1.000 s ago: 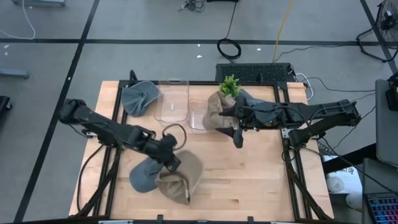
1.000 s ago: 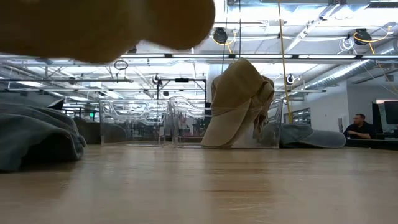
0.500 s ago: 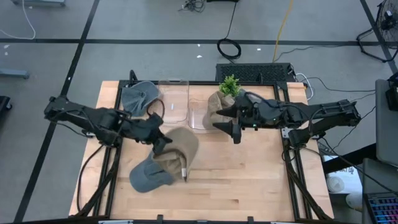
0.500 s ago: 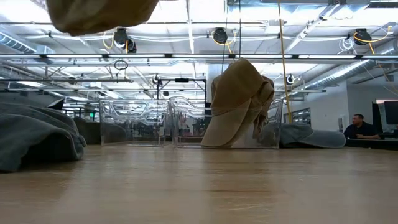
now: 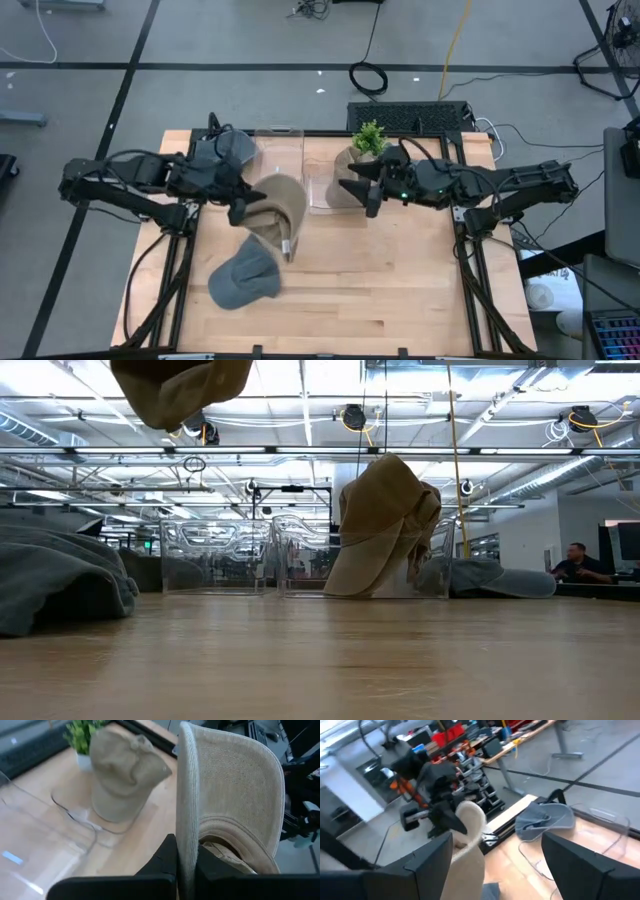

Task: Pick & Place hat
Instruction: Put the brown cap into the right transparent bin

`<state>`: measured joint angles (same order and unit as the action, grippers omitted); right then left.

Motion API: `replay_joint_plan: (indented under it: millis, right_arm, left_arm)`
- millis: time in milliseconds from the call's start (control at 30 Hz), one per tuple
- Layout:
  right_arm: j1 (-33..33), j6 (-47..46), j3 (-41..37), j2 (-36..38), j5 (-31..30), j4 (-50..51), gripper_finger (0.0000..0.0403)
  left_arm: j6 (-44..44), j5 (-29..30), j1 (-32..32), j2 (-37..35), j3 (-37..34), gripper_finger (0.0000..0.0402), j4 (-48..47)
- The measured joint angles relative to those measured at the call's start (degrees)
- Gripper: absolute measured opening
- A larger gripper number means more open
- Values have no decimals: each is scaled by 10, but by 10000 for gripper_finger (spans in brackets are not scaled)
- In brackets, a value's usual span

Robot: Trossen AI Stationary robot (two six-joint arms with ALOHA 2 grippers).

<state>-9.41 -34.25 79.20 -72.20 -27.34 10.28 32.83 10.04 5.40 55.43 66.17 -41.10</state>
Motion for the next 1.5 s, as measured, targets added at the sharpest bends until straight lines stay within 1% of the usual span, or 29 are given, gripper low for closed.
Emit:
replay_joint_plan:
  millis: [67, 167, 400, 500, 600, 733, 867, 967, 1100, 1200, 1333, 1400, 1500]
  right_arm:
    - [0, -13, -1, -7, -12, -11, 295]
    - [0, -26, 0, -20, -13, -40, 295]
    - [0, -33, 0, -71, -12, -150, 295]
    - [0, -39, 0, -85, -12, -163, 295]
    - [6, -73, 0, -96, -11, -167, 295]
    - [14, -115, 0, -95, -3, -160, 295]
    - [38, -160, 0, -92, 55, -155, 295]
    - [65, -218, 0, -88, 136, -163, 295]
    - [96, -306, 0, -90, 261, -159, 300]
    - [115, -353, 0, -91, 333, -161, 305]
    - [136, -378, 0, -94, 395, -168, 306]
    - [146, -393, 0, -94, 424, -190, 305]
    - [156, -407, 0, -93, 441, -227, 305]
  left_arm:
    - [-18, 0, -9, -9, 0, 9, 1]
    - [-54, 0, -22, -21, 0, 9, 3]
    - [-169, 7, -40, -35, 8, 8, 0]
    - [-232, 22, -43, -37, 22, 8, 7]
    - [-303, 48, -43, -37, 41, 8, 6]
    - [-427, 87, -43, -37, 67, 8, 18]
    - [-574, 113, -41, -32, 98, 8, 23]
    - [-659, 138, -41, -22, 119, 8, 37]
    - [-766, 161, -41, -4, 137, 8, 96]
    - [-837, 176, -41, 13, 143, 8, 139]
    - [-931, 197, -41, 41, 143, 8, 181]
    - [-974, 214, -40, 55, 143, 8, 200]
    - [-1038, 248, -30, 75, 143, 8, 224]
